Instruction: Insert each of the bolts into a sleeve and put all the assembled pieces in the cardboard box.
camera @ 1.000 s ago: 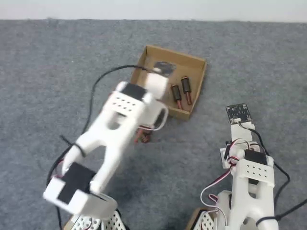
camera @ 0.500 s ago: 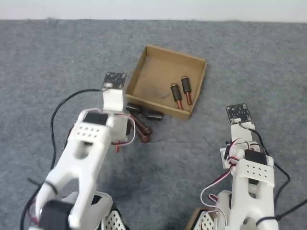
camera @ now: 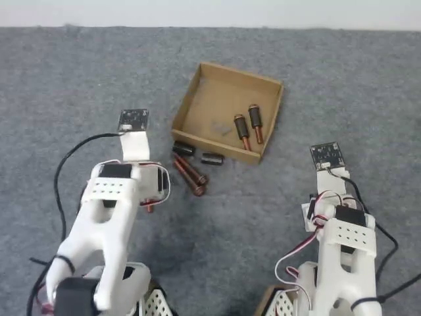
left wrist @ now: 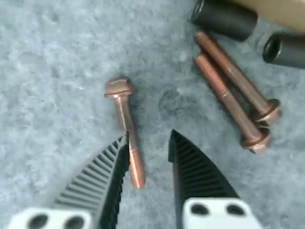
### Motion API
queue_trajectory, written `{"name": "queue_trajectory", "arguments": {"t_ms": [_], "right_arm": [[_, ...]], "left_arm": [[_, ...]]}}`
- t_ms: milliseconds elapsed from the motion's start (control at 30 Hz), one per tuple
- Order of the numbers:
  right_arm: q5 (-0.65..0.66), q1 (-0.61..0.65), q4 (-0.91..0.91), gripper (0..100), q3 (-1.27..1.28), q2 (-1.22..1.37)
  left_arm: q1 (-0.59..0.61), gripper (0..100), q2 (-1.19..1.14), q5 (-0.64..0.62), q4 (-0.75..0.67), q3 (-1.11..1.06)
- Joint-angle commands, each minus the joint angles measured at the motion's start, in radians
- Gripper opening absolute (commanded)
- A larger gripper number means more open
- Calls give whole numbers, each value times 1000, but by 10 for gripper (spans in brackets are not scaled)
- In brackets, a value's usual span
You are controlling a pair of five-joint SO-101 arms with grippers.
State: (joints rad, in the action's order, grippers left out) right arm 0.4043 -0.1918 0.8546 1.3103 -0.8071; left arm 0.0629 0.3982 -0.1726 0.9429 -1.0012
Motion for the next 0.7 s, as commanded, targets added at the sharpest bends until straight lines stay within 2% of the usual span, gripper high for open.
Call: {"name": "queue_trajectory", "arguments": {"t_ms": [0,333,467,667], "right_arm": [[6,7,-1,7,-8,-24],[6,7,1,7,-8,-24],[6,7,1,7,-8,-24],[9,7,1,7,-8,-24]], "left_arm": [[12,72,-55,-6,-69,36],[31,64,-77,-12,-78,50],[58,65,-77,-98,-87,51],[57,63,-78,-107,-157,47]]}}
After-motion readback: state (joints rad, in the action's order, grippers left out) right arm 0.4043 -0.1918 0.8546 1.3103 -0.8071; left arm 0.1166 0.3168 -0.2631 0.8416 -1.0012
